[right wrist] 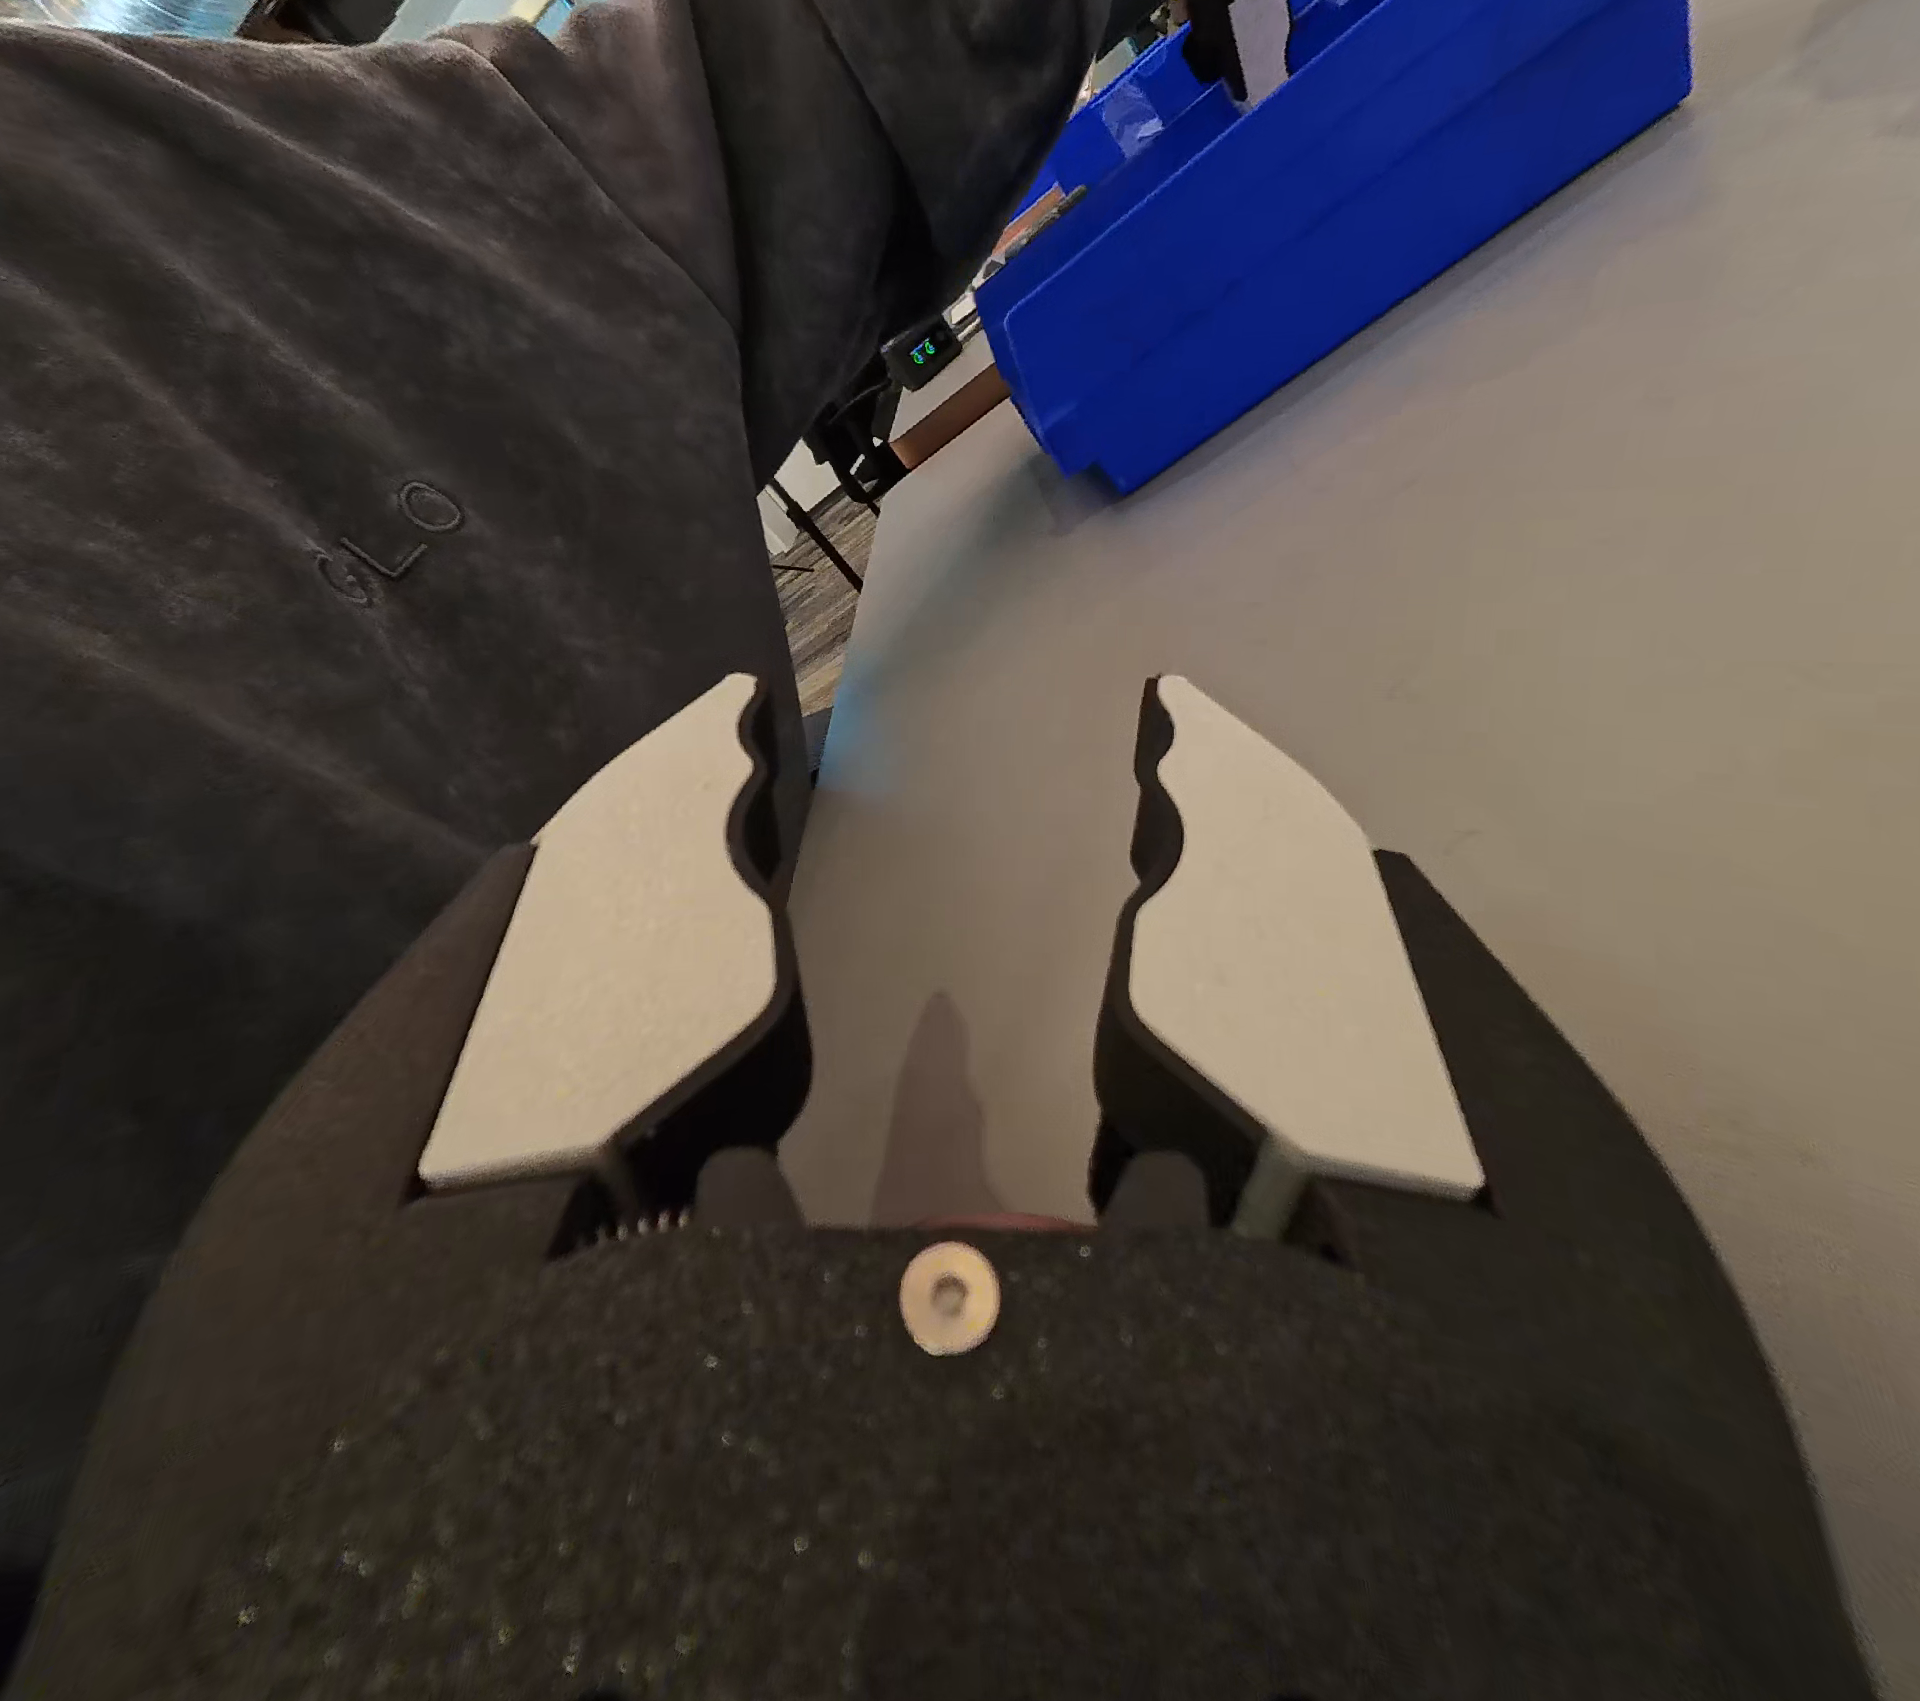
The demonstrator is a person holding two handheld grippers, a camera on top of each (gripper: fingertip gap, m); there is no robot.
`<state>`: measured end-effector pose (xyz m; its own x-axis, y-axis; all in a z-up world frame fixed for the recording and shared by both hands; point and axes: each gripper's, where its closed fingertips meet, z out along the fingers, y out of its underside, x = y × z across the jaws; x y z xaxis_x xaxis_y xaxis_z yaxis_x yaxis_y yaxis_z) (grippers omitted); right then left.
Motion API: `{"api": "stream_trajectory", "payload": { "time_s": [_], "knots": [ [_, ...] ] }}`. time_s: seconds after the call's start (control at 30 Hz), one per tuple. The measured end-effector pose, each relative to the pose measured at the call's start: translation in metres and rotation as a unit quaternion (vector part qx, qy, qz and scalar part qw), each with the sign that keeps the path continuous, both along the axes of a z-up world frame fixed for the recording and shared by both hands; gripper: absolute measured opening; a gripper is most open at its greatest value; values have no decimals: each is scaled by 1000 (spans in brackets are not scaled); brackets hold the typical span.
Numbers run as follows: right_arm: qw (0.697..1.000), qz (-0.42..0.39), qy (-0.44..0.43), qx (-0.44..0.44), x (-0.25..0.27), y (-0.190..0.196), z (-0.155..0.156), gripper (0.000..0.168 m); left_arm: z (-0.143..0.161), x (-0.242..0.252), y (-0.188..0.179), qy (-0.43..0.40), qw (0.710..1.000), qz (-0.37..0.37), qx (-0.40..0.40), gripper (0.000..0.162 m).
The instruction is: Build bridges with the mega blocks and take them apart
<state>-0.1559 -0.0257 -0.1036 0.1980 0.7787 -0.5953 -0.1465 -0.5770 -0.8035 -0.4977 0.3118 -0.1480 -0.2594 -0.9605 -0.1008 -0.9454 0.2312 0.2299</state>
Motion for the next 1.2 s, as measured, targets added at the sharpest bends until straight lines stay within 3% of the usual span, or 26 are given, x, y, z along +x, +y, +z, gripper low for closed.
{"api": "stream_trajectory", "payload": {
  "time_s": [0.17, 0.4, 0.6, 0.8, 0.97, 1.2],
  "knots": [
    [1000, 2, 3, 0, 0, -1, 1, 66, 17, -1, -14, 13, 1000, 27, -5, 74],
    [1000, -4, -9, 14, -1, 4, 2, 66, 107, 48, -54, -68, 996, 50, 18, 73],
    [981, -78, -130, 123, -10, 52, 23, 81, 163, 125, -105, -123, 991, 34, 36, 73],
    [942, -123, -220, 221, -31, 108, 58, 96, 154, 230, -171, -186, 982, -5, -18, 73],
    [919, -141, -257, 264, -37, 124, 57, 99, 135, 289, -216, -195, 977, -56, -62, 73],
    [924, -130, -261, 248, -28, 118, 40, 90, 124, 336, -238, -221, 968, -87, -82, 73]
  ]
}}
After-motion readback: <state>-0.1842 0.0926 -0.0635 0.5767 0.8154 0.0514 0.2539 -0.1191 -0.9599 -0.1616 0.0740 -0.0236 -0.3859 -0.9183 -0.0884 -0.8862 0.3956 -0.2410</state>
